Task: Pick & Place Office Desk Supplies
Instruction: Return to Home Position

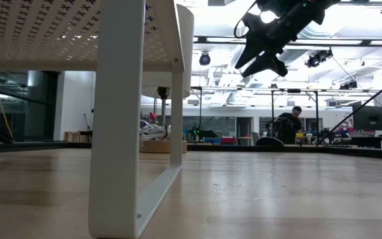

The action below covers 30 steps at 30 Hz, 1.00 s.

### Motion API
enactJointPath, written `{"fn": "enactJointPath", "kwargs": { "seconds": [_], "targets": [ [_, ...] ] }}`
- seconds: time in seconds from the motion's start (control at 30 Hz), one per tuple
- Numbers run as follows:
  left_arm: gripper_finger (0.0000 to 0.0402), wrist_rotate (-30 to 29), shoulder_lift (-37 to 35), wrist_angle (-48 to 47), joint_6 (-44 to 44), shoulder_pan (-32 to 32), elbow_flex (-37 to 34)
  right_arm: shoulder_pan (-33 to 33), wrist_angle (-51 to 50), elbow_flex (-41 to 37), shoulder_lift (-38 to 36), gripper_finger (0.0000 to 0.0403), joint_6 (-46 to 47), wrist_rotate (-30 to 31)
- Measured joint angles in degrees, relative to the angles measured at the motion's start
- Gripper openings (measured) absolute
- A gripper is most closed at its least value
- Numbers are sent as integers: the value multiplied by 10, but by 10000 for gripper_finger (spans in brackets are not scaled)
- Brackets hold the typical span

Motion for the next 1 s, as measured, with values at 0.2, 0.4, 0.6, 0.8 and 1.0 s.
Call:
{"fn": "enactJointPath", "kwargs": {
  "seconds": [0.2,0.4,0.6,0.8,1.0],
  "targets": [
    [79,3,-16,2,0,2,0,0,0,0,0,130,0,0],
    [79,1,-17,2,0,4,0,0,0,0,0,130,0,0],
    [79,-1,-18,2,25,23,0,0,0,0,0,130,0,0],
    [79,5,-32,1,87,68,0,0,0,0,0,130,0,0],
    [79,7,-53,-14,138,124,0,0,1,0,0,130,0,0]
  ]
}}
